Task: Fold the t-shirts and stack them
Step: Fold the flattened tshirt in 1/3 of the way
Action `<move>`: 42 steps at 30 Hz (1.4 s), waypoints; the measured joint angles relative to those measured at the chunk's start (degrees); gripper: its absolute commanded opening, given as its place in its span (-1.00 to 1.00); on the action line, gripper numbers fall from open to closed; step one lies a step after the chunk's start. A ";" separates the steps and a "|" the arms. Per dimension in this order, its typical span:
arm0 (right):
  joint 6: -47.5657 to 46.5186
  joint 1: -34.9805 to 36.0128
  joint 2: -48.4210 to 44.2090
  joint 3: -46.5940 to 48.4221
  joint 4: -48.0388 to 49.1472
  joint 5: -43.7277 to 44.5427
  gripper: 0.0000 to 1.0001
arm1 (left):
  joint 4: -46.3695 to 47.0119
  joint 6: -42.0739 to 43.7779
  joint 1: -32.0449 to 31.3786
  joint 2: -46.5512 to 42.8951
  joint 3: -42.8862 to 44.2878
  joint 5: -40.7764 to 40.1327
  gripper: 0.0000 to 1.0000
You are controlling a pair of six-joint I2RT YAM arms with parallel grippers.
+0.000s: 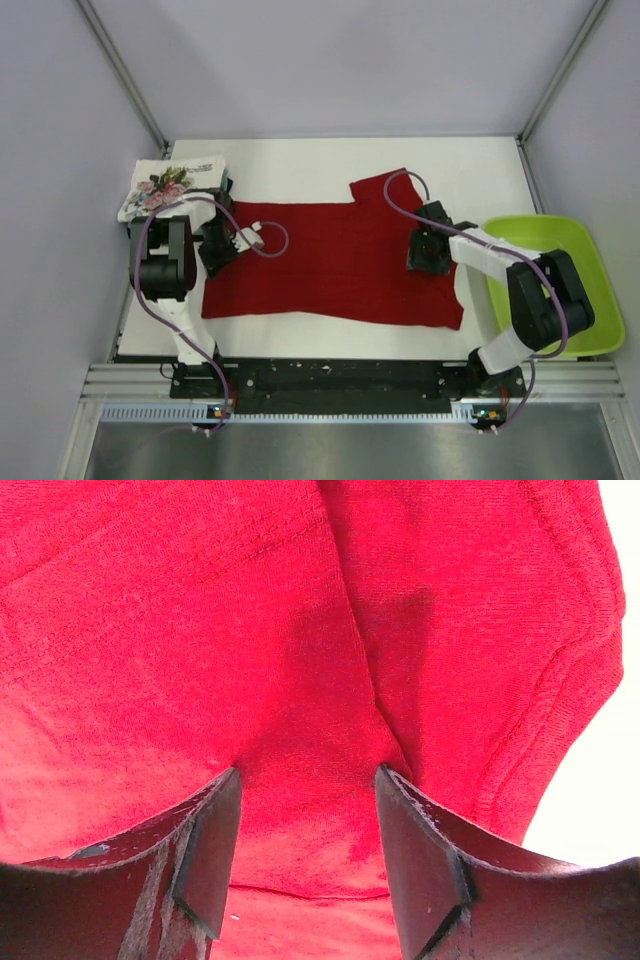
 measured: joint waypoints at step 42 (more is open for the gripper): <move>-6.69 -1.20 2.51 3.52 -4.81 5.95 0.19 | -2.78 -3.87 -2.23 3.98 7.85 4.85 -0.06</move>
